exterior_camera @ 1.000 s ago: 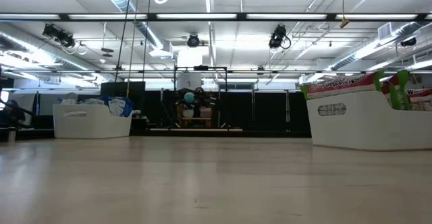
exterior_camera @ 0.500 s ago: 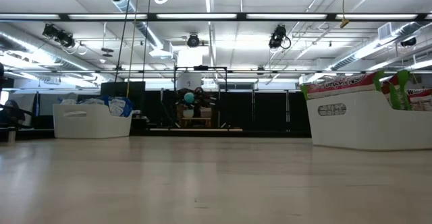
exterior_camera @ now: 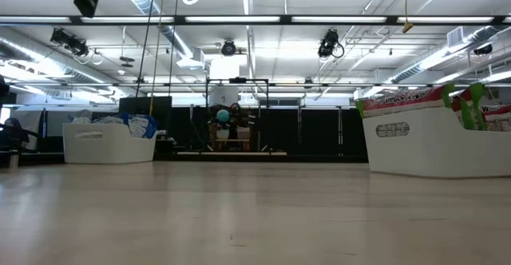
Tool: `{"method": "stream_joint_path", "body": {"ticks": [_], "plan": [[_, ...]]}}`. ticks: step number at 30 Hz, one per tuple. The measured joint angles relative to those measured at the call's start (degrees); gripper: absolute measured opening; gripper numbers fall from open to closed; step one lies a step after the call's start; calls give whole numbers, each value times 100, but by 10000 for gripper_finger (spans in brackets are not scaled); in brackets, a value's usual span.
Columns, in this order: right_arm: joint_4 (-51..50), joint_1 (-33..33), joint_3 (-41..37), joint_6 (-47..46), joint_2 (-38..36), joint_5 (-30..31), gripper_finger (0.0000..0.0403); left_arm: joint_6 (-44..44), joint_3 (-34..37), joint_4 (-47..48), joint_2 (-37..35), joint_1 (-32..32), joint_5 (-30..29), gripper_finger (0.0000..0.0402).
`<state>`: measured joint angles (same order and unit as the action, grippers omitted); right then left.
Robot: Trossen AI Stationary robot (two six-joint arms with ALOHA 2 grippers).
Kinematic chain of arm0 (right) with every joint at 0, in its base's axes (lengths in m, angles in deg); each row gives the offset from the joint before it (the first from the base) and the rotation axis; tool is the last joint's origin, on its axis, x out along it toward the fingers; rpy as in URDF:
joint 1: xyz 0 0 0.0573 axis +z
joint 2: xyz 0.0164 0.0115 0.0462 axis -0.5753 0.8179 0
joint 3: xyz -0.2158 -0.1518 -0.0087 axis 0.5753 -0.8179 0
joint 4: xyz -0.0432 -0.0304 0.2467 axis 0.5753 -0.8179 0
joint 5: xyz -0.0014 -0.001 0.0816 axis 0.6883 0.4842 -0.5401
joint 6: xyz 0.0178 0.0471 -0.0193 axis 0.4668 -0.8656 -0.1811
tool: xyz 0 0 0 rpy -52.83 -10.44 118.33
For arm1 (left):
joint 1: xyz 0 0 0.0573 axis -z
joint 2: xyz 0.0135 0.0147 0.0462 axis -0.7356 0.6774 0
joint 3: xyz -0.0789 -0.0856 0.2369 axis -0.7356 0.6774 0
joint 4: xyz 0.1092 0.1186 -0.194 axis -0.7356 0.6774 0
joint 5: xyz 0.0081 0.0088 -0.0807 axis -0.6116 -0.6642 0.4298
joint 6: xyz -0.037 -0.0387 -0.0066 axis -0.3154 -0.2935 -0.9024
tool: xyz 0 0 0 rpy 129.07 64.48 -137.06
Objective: Sort Maruchan noodles
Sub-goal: Return to Home Position
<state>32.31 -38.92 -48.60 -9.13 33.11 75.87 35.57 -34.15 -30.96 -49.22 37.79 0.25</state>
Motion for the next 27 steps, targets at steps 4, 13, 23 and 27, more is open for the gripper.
{"method": "stream_joint_path", "body": {"ticks": [4, 13, 23, 27], "plan": [[-505, 3, -4, -340, -276, -11, 38, 8, 0, 32, -89, 3, -41, 7], [-825, 170, -4, 364, -756, -963, 38, 464, 265, -14, -133, 2, 62, 19], [-455, 330, -935, 381, -2631, -882, 37, 968, 1262, -886, -1344, 5, 454, 28], [460, 332, -1806, 153, -3103, -934, 37, 1240, 1290, -1067, -1445, 14, 520, 29]]}}
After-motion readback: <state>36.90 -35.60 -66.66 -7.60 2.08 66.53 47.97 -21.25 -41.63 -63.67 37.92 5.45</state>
